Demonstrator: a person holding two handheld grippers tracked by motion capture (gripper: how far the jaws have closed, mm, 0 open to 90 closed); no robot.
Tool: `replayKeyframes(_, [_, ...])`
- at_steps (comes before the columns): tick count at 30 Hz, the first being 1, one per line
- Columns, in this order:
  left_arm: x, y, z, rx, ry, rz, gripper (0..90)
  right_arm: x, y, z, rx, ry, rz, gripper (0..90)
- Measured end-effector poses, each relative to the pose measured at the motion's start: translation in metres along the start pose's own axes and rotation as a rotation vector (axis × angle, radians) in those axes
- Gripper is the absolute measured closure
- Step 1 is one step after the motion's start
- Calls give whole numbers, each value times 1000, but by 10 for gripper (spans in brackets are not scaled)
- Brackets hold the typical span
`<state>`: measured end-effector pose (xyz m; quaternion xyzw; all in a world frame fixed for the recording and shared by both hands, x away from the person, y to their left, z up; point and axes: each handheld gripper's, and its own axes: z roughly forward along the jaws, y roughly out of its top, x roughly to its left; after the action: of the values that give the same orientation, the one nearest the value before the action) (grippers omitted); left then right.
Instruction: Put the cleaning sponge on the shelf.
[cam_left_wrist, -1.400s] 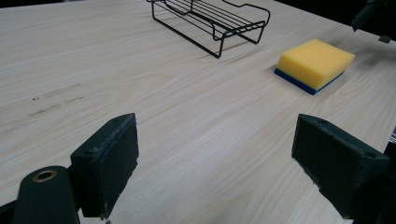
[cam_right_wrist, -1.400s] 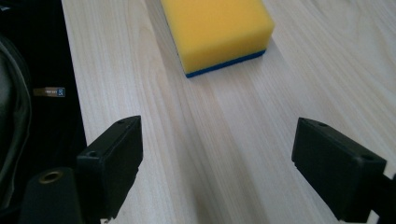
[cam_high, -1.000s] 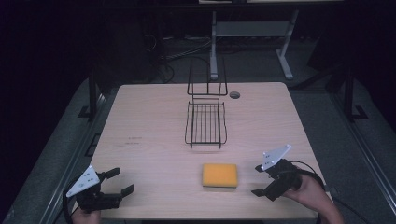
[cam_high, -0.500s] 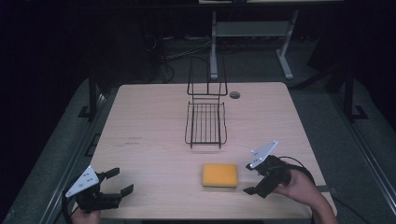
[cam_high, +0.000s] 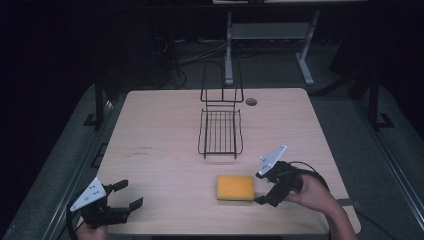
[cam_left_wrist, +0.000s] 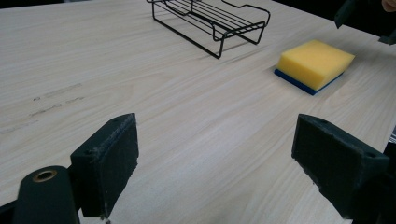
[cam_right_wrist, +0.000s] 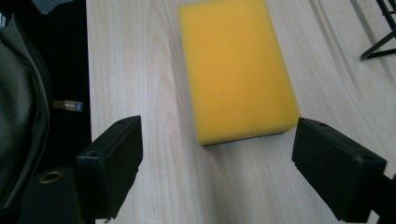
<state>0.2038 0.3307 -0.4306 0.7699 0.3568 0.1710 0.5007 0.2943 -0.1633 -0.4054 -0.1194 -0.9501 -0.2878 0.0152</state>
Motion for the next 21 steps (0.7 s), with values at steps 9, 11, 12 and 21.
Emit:
replayKeyframes(9, [0, 0, -1, -2, 3, 1, 140, -2, 7, 4, 9, 11, -8, 154])
replayKeyframes(11, [0, 0, -1, -4, 7, -1, 140, -3, 9, 6, 10, 18, -12, 154])
replayKeyframes(12, [0, 0, -1, -4, 7, -1, 140, -3, 9, 6, 10, 18, -12, 154])
replayKeyframes(21, [2, 0, -3, -6, 9, 1, 140, -3, 24, 15, 24, 26, -36, 154])
